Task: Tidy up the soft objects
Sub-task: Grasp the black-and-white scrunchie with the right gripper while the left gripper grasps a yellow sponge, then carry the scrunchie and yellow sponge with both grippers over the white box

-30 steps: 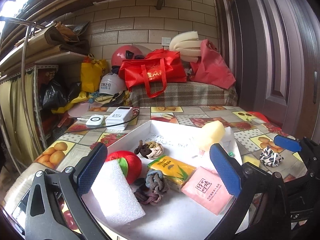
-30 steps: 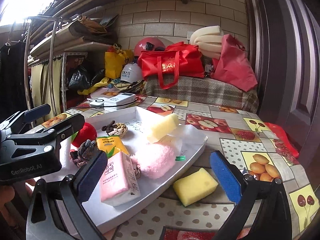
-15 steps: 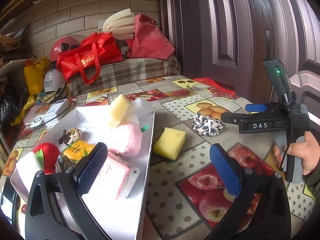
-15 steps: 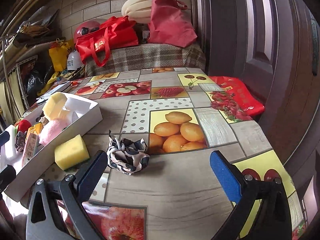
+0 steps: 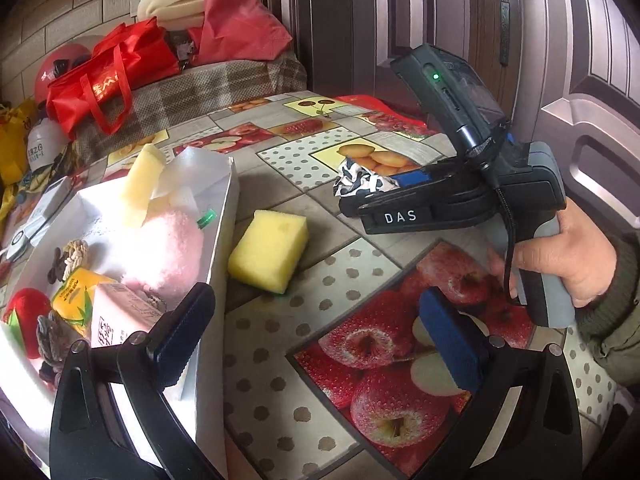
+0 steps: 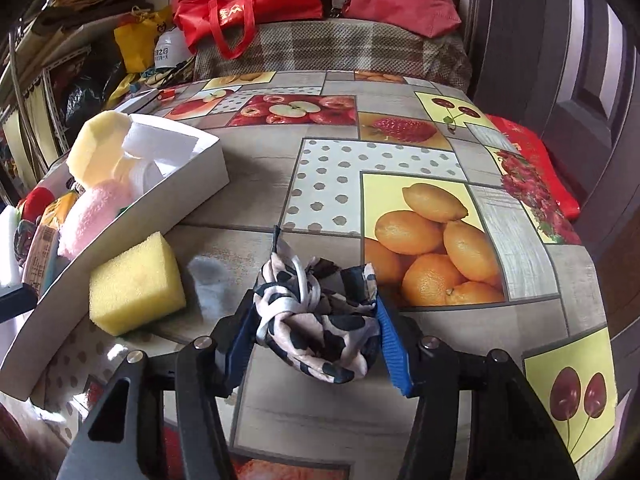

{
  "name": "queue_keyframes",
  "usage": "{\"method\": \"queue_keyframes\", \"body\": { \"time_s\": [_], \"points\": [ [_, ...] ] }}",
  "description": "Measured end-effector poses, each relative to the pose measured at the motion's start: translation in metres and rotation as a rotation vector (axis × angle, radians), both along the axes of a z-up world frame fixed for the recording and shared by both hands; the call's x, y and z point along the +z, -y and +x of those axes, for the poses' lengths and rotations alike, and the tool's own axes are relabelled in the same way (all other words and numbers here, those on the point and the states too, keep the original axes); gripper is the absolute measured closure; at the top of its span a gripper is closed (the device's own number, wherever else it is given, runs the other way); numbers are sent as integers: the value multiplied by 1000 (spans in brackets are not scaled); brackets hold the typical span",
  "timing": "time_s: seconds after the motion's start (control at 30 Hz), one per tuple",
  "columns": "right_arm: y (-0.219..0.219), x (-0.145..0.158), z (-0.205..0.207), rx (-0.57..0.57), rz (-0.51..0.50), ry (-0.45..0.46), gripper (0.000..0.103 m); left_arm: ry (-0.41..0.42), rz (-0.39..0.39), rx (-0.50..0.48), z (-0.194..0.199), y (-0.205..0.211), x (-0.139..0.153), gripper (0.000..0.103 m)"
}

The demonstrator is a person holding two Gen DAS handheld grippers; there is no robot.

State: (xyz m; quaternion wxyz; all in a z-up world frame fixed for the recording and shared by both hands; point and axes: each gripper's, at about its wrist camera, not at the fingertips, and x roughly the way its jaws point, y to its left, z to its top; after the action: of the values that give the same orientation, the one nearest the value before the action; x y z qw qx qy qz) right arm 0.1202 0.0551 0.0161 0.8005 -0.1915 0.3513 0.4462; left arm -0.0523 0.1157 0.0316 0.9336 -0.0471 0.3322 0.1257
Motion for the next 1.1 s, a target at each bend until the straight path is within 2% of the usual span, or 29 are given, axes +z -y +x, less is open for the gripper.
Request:
{"method": "queue_keyframes", "body": {
  "time_s": [0.07, 0.2, 0.43, 0.5, 0.57, 0.6, 0.63, 0.67, 0.7, 0.77, 0.83, 0.97, 1.1],
  "points": [
    [9, 0, 12, -45, 38, -56, 46, -31, -10, 30, 4, -5, -4, 0],
    [22, 3, 23, -83, 108, -125, 46, -72, 52, 57, 12, -7, -8, 0],
    [27, 4, 26, -80, 140, -159, 46, -111, 216, 99, 54, -2, -11, 0],
    [27, 4, 28, -78, 147, -170, 46, -159, 224, 109, 72, -6, -16, 0],
    [27, 3, 29, -76, 153, -178, 46, -221, 217, 115, 85, -10, -24, 5],
    [27, 3, 29, -74, 155, -181, 46, -204, 196, 105, 83, -12, -23, 17],
    [27, 3, 30, -71, 158, -185, 46, -207, 191, 108, 83, -13, -23, 50],
    [28, 3, 29, -67, 160, -185, 46, -209, 190, 116, 83, -14, -23, 60],
    [28, 3, 29, -62, 166, -190, 46, -204, 191, 111, 82, -13, -23, 60],
    [32, 5, 29, -59, 190, -196, 49, -167, 208, 105, 75, -6, -18, 65],
    [44, 14, 25, -55, 263, -175, 51, -48, 211, 123, 54, 7, -3, 66],
    [63, 45, -16, 11, 387, 2, 51, 188, 163, 228, -7, 13, 19, 66],
    [51, 56, -74, 166, 384, 88, 52, 288, 119, 352, -40, -1, 40, 66]
  ]
}}
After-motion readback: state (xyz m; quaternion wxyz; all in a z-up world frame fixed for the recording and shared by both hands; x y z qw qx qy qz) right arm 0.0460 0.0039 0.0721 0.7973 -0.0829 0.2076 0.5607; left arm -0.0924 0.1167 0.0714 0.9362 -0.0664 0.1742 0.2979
